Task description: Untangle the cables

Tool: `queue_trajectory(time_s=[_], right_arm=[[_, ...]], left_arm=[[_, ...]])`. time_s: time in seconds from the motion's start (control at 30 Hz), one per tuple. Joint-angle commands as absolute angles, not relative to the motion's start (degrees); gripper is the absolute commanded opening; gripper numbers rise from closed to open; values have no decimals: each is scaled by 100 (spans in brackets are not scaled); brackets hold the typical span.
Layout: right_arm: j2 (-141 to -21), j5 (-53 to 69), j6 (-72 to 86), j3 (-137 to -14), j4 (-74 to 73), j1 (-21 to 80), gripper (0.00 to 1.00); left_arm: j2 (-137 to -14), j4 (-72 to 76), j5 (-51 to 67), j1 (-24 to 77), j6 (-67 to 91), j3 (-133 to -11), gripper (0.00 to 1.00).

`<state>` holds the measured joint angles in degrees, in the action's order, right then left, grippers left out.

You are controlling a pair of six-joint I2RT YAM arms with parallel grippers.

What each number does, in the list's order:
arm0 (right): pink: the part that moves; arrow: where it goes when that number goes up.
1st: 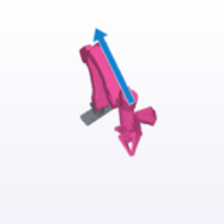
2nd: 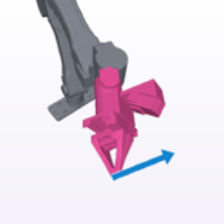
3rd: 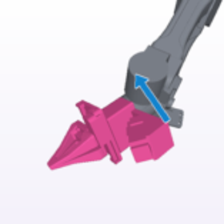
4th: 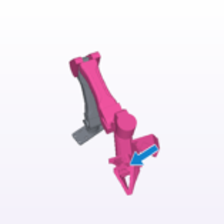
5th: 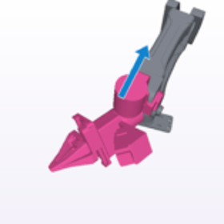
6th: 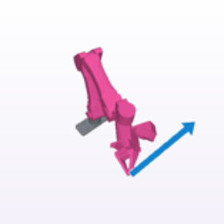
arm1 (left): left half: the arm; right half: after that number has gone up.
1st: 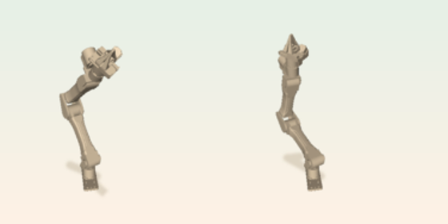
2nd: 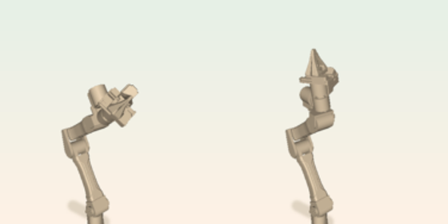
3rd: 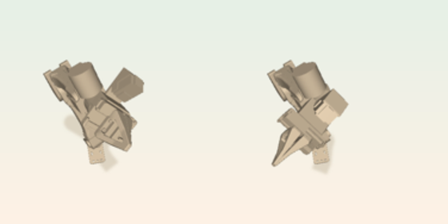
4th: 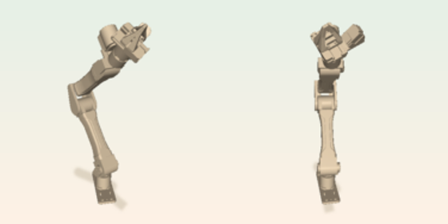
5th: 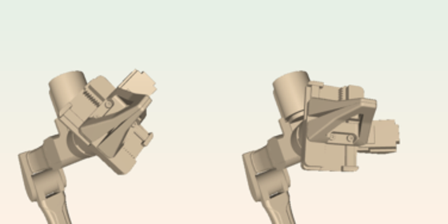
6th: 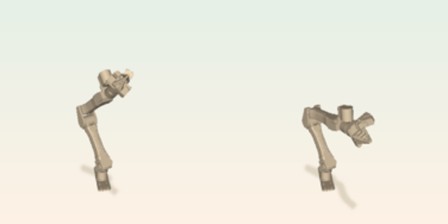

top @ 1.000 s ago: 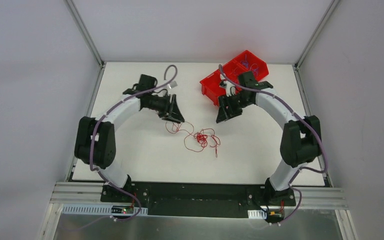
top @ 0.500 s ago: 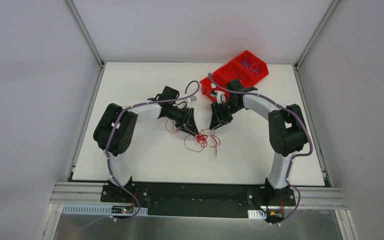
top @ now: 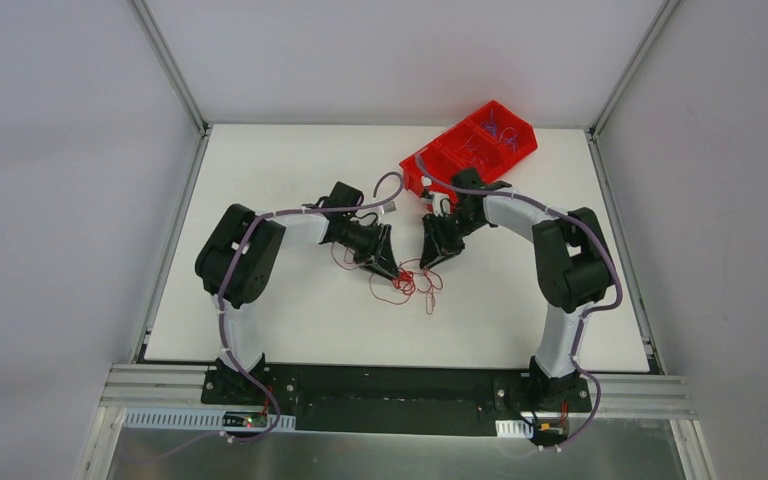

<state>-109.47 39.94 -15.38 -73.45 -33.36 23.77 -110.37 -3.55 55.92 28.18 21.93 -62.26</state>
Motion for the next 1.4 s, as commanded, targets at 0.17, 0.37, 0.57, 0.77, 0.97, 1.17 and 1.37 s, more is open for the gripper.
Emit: queue_trajectory(time_s=[0.17,0.37,0.57,0.77,0.97,1.17,1.37], right_arm=[[-10714,4245,-1395,-7149,-3175,2423,30],[-10709,4098,-1329,-7181,-3138,2428,0],[-10705,4008,-1251,-7175,-3120,2433,0],[-10642,3497,-1350,-7135,-3189,2349,0],[-10529,2824,-1480,-7086,-3290,1923,0],[-10308,2544,-1761,-6993,-3471,1687,0],[-9976,2233,-2067,-6658,-3479,1516,0]], left_arm=[[-10917,-341,5433,2877,2136,-6136,32],[-10894,-336,5608,2901,2055,-6126,17],[-10738,-338,5524,2900,1963,-6069,0],[-9885,-776,5473,2879,1456,-6270,0],[-8682,-1341,5610,2551,1193,-6795,0],[-8437,-1347,6316,1729,1960,-7902,0],[-8348,-1312,6592,1131,2528,-8831,0]])
